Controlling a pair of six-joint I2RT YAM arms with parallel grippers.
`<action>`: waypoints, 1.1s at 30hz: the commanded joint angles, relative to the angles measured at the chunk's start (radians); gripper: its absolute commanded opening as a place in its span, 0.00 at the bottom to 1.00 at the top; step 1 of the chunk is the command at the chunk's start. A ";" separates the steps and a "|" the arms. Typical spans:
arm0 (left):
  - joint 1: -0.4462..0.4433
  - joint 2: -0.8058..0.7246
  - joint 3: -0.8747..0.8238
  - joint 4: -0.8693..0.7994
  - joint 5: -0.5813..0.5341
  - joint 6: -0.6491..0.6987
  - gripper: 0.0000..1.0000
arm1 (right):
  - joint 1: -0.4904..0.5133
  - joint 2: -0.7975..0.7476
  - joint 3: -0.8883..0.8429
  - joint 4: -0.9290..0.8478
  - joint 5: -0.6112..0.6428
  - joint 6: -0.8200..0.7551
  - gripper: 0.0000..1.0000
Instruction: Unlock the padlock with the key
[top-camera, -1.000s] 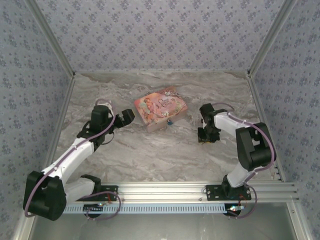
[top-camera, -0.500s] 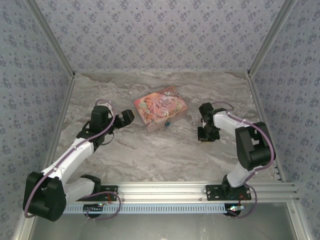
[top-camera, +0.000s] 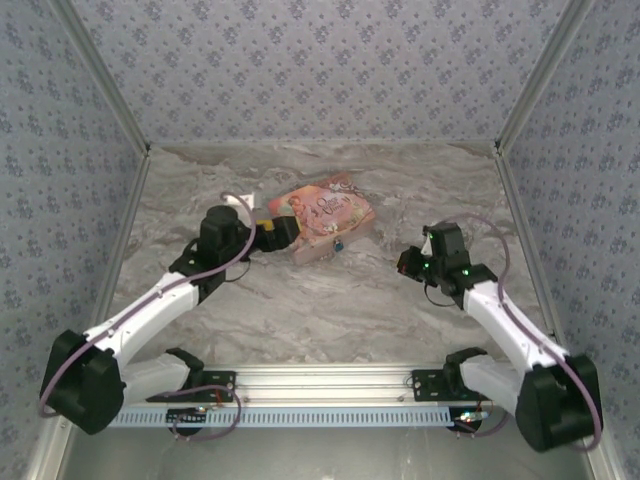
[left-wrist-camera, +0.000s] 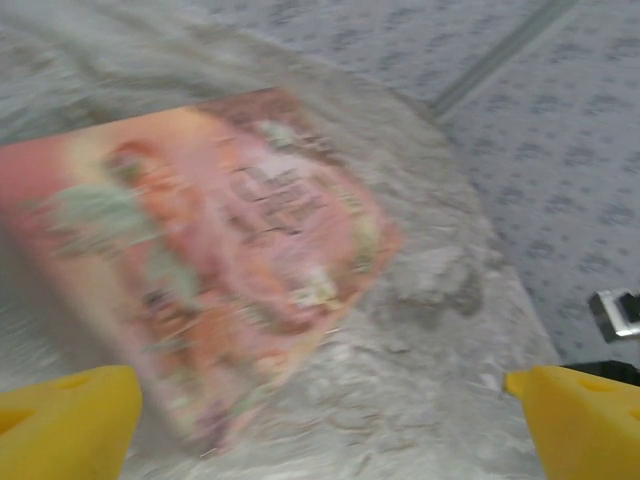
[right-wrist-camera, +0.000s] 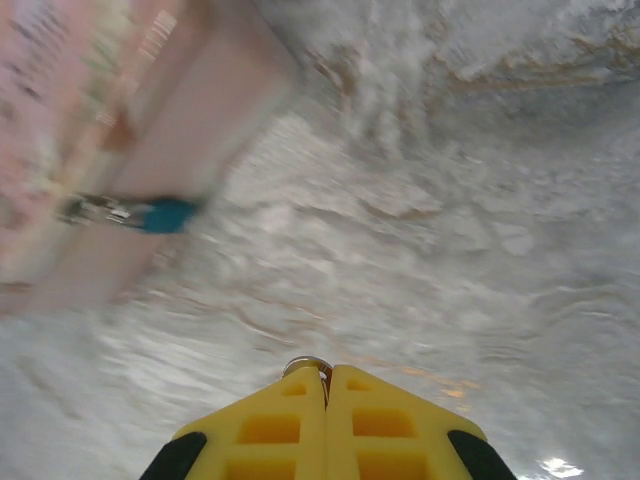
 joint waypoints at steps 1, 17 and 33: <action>-0.074 0.049 0.073 0.165 0.060 0.062 0.95 | -0.004 -0.127 -0.054 0.163 -0.036 0.269 0.00; -0.349 0.299 0.293 0.319 0.189 0.100 0.68 | 0.009 -0.441 -0.159 0.383 0.023 0.763 0.00; -0.385 0.439 0.365 0.375 0.207 0.021 0.55 | 0.138 -0.390 -0.100 0.407 0.109 0.767 0.00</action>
